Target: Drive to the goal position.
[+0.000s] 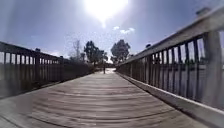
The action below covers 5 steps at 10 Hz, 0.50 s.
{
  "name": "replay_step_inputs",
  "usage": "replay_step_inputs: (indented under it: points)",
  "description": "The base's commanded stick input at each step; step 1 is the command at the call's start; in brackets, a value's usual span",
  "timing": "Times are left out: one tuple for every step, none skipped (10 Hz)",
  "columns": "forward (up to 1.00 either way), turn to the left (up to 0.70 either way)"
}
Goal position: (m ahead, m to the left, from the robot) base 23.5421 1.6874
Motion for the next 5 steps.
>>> replay_step_inputs:
  points:
    - [0.7, 0.0]
    - [0.7, 0.0]
    - [0.7, 0.0]
    - [0.7, 0.0]
    - [0.7, 0.0]
